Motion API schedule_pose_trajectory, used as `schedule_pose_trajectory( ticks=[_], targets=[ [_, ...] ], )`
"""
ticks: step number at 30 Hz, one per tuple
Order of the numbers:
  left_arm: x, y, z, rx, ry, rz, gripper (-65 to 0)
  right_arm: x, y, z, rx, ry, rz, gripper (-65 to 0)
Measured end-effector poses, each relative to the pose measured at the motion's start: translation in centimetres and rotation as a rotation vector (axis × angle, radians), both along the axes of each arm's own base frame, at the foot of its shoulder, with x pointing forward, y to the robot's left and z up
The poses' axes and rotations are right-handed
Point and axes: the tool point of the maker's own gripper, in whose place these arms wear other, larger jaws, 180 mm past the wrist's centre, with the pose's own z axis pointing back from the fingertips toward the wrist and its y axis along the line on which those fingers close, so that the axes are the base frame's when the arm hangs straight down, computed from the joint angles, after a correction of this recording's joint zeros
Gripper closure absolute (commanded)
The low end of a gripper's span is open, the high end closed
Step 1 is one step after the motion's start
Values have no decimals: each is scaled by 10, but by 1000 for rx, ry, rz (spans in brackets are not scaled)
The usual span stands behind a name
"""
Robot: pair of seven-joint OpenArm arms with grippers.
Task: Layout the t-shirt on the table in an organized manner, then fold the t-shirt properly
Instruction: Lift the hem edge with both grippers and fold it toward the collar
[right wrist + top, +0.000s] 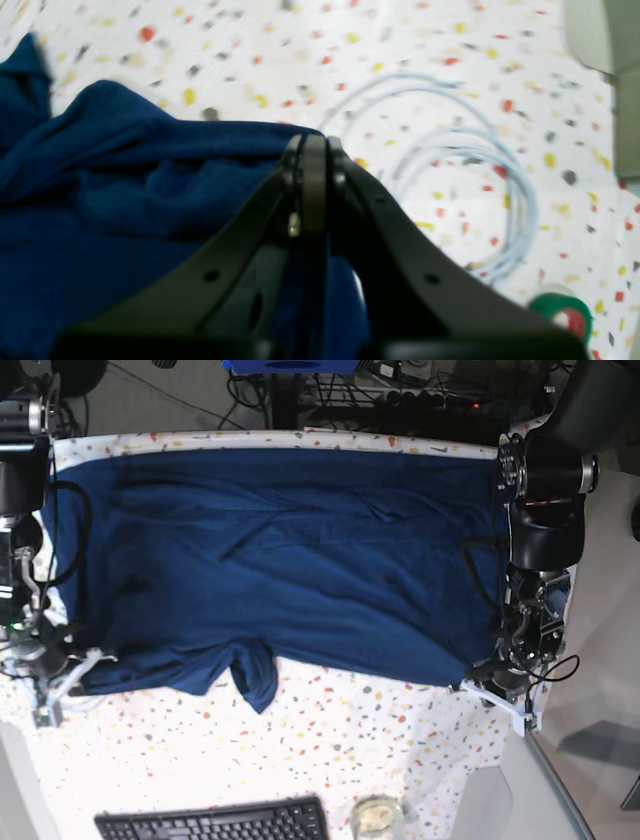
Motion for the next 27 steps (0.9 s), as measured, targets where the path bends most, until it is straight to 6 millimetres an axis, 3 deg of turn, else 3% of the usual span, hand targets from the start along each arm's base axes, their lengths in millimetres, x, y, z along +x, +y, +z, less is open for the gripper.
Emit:
schedule_pose_trajectory(
  ticks=[3,8,15,21,27],
  targets=[
    [-4,1,2,7,-14,-2,0,-1,-10,3,3,-7,-27,0],
    [-14,2,-7,7,10,-1,0,-2,-8,1,6,-5,-25,0],
    [-15,3,-4,16,0,-5,0,-4,-22,3,-20,0,-33,0],
    [-6,1,13,26,-51,-14,0,-6,-29,-31,35,32,-70,0],
    [-15,1,4,26,-30,-15,0,-6,-19,-48,98,86,-9,0]
  ],
)
